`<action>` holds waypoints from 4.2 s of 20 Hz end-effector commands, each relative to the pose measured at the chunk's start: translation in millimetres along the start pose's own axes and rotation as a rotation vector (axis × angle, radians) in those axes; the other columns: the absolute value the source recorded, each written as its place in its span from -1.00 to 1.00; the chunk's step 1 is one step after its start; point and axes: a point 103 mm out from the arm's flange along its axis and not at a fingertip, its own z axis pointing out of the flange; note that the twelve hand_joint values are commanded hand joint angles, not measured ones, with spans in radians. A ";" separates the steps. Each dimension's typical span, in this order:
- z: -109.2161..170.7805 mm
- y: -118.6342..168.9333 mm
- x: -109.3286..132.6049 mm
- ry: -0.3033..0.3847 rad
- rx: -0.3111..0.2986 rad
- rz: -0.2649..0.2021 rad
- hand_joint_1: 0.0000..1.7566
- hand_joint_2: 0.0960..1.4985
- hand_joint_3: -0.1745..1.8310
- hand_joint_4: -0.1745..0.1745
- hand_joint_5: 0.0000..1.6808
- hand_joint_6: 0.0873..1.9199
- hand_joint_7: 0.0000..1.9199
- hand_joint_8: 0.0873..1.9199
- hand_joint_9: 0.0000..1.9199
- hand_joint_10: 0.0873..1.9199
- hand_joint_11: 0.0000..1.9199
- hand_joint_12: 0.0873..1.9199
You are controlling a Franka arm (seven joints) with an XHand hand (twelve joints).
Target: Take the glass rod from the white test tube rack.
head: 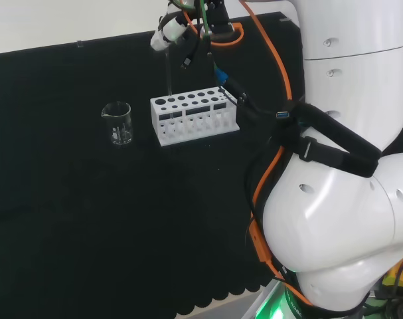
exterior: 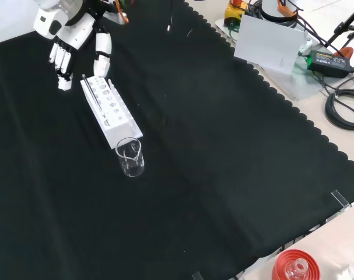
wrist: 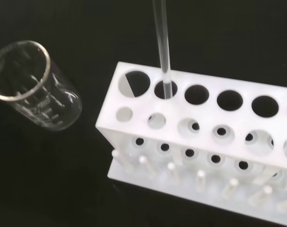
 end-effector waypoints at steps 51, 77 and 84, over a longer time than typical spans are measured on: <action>13.9 15.7 16.3 -0.124 -0.123 -0.064 0.24 0.57 -0.81 -0.95 -0.04 0.29 -0.15 -0.09 0.38 -0.62 0.61 -0.31; -37.5 -45.1 43.3 -0.233 -0.365 -0.073 0.51 0.37 -1.00 -1.00 0.50 -0.66 0.45 -0.49 0.82 -0.70 0.72 -0.60; -46.4 -73.6 49.2 -0.226 -0.349 -0.043 0.51 0.37 -1.00 -1.00 0.53 -0.71 0.46 -0.51 0.84 -0.74 0.73 -0.60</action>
